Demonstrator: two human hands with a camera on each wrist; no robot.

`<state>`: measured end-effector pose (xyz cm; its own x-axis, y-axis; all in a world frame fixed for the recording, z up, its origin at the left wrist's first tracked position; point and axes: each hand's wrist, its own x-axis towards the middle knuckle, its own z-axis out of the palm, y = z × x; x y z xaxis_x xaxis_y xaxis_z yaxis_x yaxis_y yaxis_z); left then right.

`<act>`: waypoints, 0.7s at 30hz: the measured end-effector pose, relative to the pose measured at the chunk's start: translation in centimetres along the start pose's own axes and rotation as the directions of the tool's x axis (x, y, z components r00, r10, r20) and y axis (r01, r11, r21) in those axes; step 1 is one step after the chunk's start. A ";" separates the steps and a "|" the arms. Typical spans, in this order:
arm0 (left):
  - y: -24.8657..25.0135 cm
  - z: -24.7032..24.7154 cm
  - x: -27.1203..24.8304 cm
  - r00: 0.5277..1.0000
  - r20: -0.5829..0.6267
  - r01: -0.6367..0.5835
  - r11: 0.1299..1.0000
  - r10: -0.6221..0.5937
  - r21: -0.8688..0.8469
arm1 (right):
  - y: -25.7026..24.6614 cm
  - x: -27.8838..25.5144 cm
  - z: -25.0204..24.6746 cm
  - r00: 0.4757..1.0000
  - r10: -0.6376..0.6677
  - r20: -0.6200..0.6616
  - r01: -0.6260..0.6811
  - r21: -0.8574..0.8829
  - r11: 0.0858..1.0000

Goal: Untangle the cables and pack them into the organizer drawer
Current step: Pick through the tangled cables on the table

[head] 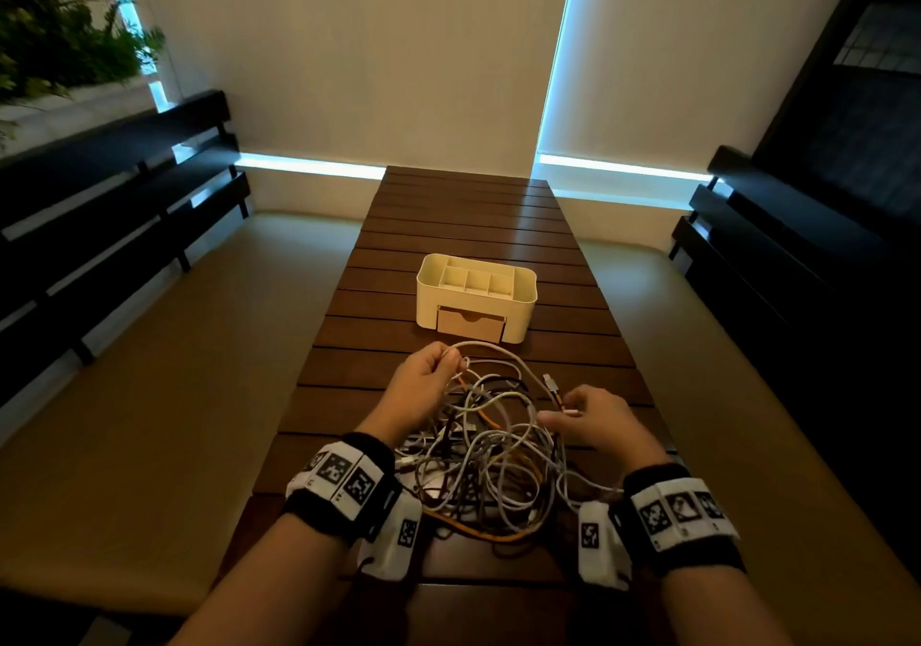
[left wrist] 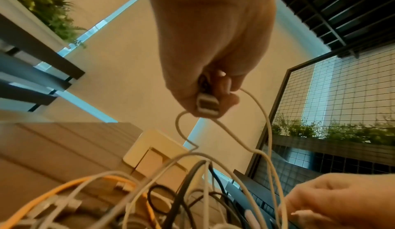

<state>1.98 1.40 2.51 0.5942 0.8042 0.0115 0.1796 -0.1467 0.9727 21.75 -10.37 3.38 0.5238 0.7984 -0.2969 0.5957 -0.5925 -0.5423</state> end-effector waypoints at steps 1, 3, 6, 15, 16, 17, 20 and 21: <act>-0.6 0.0 0.0 0.999 -0.025 0.020 0.999 -0.019 0.039 | -0.2 -0.4 -1.0 0.997 0.003 0.073 0.002 -0.075 0.997; -1.3 -0.3 -0.2 0.996 -0.009 0.087 0.992 -0.086 0.093 | -0.5 -1.5 -3.2 0.990 -0.037 0.133 0.059 -0.166 0.984; -1.2 -1.0 -0.7 0.894 0.315 0.209 0.918 -0.318 0.336 | -1.0 -3.7 -6.4 0.980 -0.187 0.068 0.186 0.023 0.982; 2.9 -0.5 -1.2 0.964 0.171 0.044 0.753 -0.206 0.657 | -5.6 -6.5 -5.0 0.935 -0.341 -0.098 0.325 0.621 0.713; 3.4 0.0 -1.3 0.982 0.150 0.033 0.880 -0.118 0.474 | -6.2 -6.5 -4.1 0.936 -0.341 -0.090 0.311 0.665 0.679; 3.9 0.5 -1.5 0.981 0.182 0.020 0.969 -0.067 0.247 | -6.8 -6.5 -3.1 0.938 -0.336 -0.084 0.296 0.698 0.652; 4.8 2.6 -2.5 0.963 0.263 0.006 0.972 0.058 -0.234 | -7.8 -5.9 -0.6 0.946 -0.307 -0.101 0.283 0.717 0.637; 4.6 3.2 -2.6 0.977 0.198 -0.017 0.951 0.082 -0.308 | -8.0 -5.8 -0.1 0.947 -0.303 -0.104 0.285 0.709 0.645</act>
<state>3.73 -3.24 6.26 0.7502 0.6596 0.0451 -0.0811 0.0241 0.9964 14.06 -10.27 9.51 0.3792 0.9246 -0.0348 0.1018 -0.0791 -0.9917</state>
